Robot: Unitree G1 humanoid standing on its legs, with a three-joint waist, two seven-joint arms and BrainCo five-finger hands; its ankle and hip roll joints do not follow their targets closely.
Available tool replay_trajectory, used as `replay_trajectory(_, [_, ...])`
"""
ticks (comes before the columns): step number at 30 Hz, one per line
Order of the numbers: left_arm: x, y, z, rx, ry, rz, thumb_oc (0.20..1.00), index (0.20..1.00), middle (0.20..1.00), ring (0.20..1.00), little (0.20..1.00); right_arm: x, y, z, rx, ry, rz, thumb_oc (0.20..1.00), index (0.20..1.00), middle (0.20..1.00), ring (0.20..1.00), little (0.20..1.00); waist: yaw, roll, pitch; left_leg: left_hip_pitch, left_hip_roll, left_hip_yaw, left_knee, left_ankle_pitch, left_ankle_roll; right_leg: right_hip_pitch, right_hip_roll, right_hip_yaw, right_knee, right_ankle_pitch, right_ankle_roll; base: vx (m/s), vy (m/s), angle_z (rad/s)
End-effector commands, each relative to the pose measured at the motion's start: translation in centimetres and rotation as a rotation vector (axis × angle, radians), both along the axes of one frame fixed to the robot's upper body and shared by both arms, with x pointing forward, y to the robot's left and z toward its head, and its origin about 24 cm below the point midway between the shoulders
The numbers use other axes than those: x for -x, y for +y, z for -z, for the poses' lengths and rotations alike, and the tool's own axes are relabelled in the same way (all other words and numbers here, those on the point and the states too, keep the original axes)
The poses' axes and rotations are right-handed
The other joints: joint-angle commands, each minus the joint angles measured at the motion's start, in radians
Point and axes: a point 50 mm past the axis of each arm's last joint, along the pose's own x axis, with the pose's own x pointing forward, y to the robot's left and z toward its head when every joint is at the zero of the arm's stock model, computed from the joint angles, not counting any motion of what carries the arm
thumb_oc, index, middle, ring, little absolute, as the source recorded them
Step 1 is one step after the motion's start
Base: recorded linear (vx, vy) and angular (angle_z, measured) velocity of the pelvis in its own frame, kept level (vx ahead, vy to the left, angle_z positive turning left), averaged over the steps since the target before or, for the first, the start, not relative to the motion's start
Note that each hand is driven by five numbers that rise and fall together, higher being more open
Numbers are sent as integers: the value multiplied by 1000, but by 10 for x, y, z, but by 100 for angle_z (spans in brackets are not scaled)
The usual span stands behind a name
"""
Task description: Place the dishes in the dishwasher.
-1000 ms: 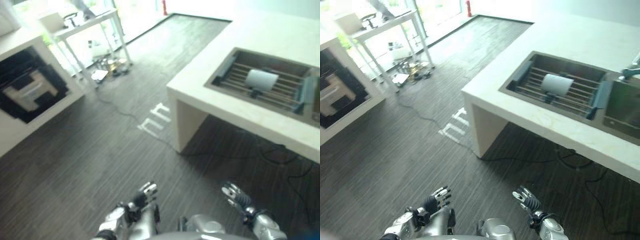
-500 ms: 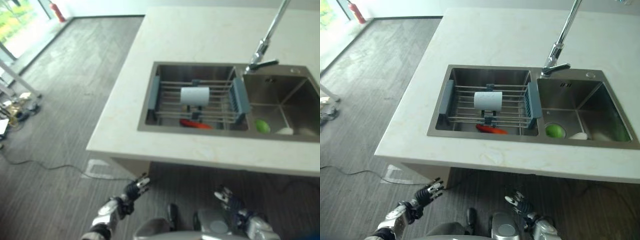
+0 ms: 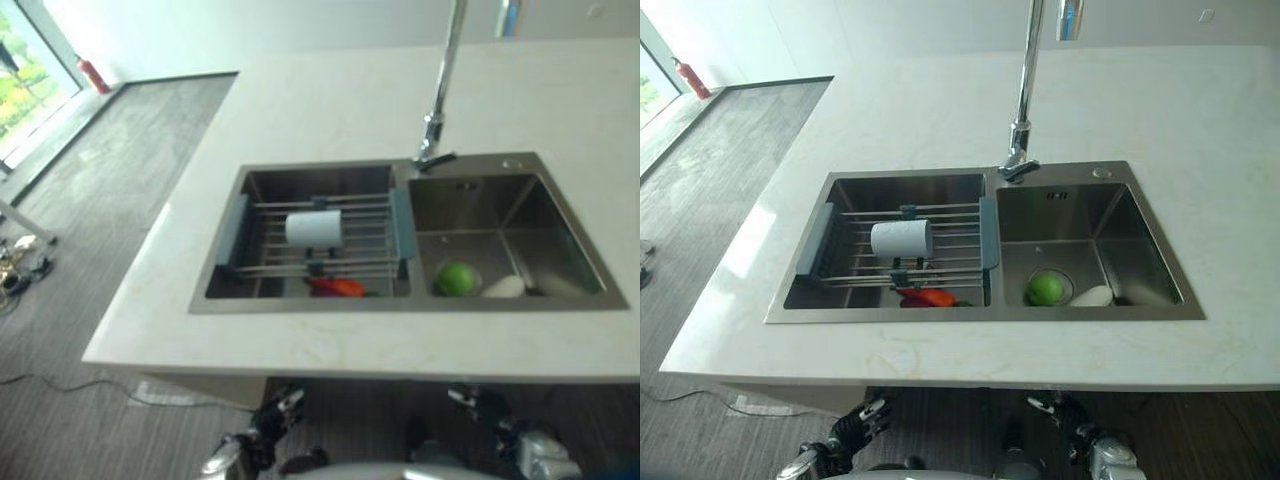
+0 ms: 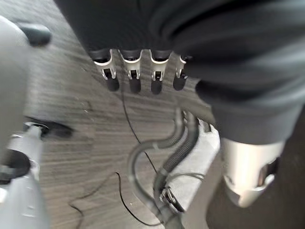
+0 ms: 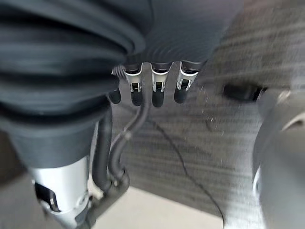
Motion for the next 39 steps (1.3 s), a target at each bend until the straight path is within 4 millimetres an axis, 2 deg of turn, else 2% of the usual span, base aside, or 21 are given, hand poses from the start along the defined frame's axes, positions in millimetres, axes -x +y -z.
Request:
replay_trajectory(1, [-4,13,1,-44,33,-12,1000,1000,1000,1000,1000,-15,13,1,-12,-25,19,1000,1000,1000,1000,1000,3,-27,9,-60,-70,42,-4,-36,44,43,-64,-2,113,-196,73,0,0,0])
replay_trajectory(4, [20,23,15,-162,246,-104,1000,1000,1000,1000,1000,3,6,10,1,57,125,1000,1000,1000,1000,1000,0,-29,5,-63,-65,45,-4,-33,42,56,-56,-2,101,-200,67,-13,-18,-3])
replay_trajectory(7, [45,53,18,-195,394,-470,1000,1000,1000,1000,1000,17,-6,13,16,105,222,1000,1000,1000,1000,1000,-1,-29,2,-65,-61,46,-4,-33,35,66,-52,1,84,-204,60,-1,1,-3])
replay_trajectory(9, [64,89,12,-287,438,-697,1000,1000,1000,1000,1000,31,-20,13,36,136,306,1000,1000,1000,1000,1000,2,-21,3,-71,-57,46,-4,-27,30,72,-54,-1,74,-205,56,-18,14,2])
replay_trajectory(11, [80,119,2,-396,457,-845,1000,1000,1000,1000,1000,44,-33,12,44,164,393,1000,1000,1000,1000,1000,5,-10,3,-78,-55,42,-4,-23,28,74,-55,-2,68,-208,54,-29,42,5])
replay_trajectory(12, [91,143,-9,-504,461,-906,1000,1000,1000,1000,1000,54,-41,11,46,183,441,1000,1000,1000,1000,1000,8,-2,4,-79,-55,40,-2,-24,27,78,-55,-1,68,-214,53,-14,76,4])
replay_trajectory(14, [102,186,-35,-775,480,-895,1000,1000,1000,1000,1000,62,-51,9,53,197,470,1000,1000,1000,1000,1000,12,13,1,-90,-55,34,-2,-17,27,71,-58,2,70,-215,52,-12,83,5])
replay_trajectory(16, [100,225,-67,-957,420,-963,1000,1000,1000,1000,1000,64,-56,7,63,207,466,1000,1000,1000,1000,1000,16,27,0,-97,-56,29,0,-13,29,68,-60,5,71,-216,52,-5,66,5])
replay_trajectory(17, [95,260,-105,-1099,338,-995,1000,1000,1000,1000,1000,64,-56,7,64,211,463,1000,1000,1000,1000,1000,22,39,0,-99,-56,29,3,-13,32,69,-62,9,71,-216,55,0,39,6])
replay_trajectory(18, [89,281,-132,-1165,269,-1009,1000,1000,1000,1000,1000,65,-56,8,60,213,463,1000,1000,1000,1000,1000,26,43,0,-101,-56,28,4,-13,34,69,-62,8,71,-215,57,0,-5,4])
replay_trajectory(19, [79,304,-170,-1247,148,-1026,1000,1000,1000,1000,1000,66,-53,9,54,215,461,1000,1000,1000,1000,1000,32,49,-2,-104,-56,25,4,-13,37,69,-62,7,69,-213,58,2,-44,5])
replay_trajectory(20, [62,322,-216,-1332,-25,-1034,1000,1000,1000,1000,1000,66,-48,11,46,216,454,1000,1000,1000,1000,1000,39,54,-5,-105,-57,21,4,-12,39,72,-62,5,66,-211,60,7,-60,9])
replay_trajectory(21, [47,331,-252,-1399,-146,-1024,1000,1000,1000,1000,1000,65,-44,12,38,213,453,1000,1000,1000,1000,1000,45,56,-9,-106,-57,18,3,-12,40,75,-62,4,63,-209,62,17,-77,16])
replay_trajectory(23, [13,332,-323,-1510,-456,-966,1000,1000,1000,1000,1000,59,-36,14,10,197,457,1000,1000,1000,1000,1000,53,58,-19,-105,-58,14,1,-13,40,81,-60,1,56,-206,66,39,-107,18])
replay_trajectory(24, [-12,322,-363,-1538,-620,-911,1000,1000,1000,1000,1000,54,-31,15,-4,187,451,1000,1000,1000,1000,1000,54,57,-27,-107,-58,15,-2,-10,39,80,-59,2,54,-203,68,54,-102,14])
replay_trajectory(26, [-39,302,-401,-1543,-817,-805,1000,1000,1000,1000,1000,49,-26,16,-20,179,448,1000,1000,1000,1000,1000,51,54,-34,-102,-59,18,-4,-12,37,84,-57,4,50,-202,71,67,-73,7])
replay_trajectory(28, [-67,273,-429,-1486,-1018,-665,1000,1000,1000,1000,1000,47,-21,17,-34,180,450,1000,1000,1000,1000,1000,42,50,-38,-95,-59,26,-4,-17,35,89,-55,12,45,-203,73,85,-59,-4])
replay_trajectory(30, [-93,242,-444,-1413,-1159,-493,1000,1000,1000,1000,1000,49,-19,19,-40,196,456,1000,1000,1000,1000,1000,27,45,-43,-88,-59,37,-4,-23,34,89,-52,25,39,-200,78,92,-51,-14])
replay_trajectory(32, [-111,219,-444,-1366,-1207,-361,1000,1000,1000,1000,1000,54,-19,20,-43,213,473,1000,1000,1000,1000,1000,15,42,-42,-82,-60,45,-4,-27,33,90,-51,37,34,-196,82,98,-47,-28])
replay_trajectory(34, [-133,189,-439,-1326,-1238,-182,1000,1000,1000,1000,1000,64,-21,22,-49,240,497,1000,1000,1000,1000,1000,-7,35,-40,-74,-60,61,-4,-33,34,89,-49,58,26,-188,88,110,-50,-34])
replay_trajectory(39, [-164,150,-422,-1283,-1223,31,1000,1000,1000,1000,1000,82,-27,22,-36,284,493,1000,1000,1000,1000,1000,-61,25,-26,-69,-55,96,-4,-33,35,70,-49,102,17,-168,99,46,-8,-30])
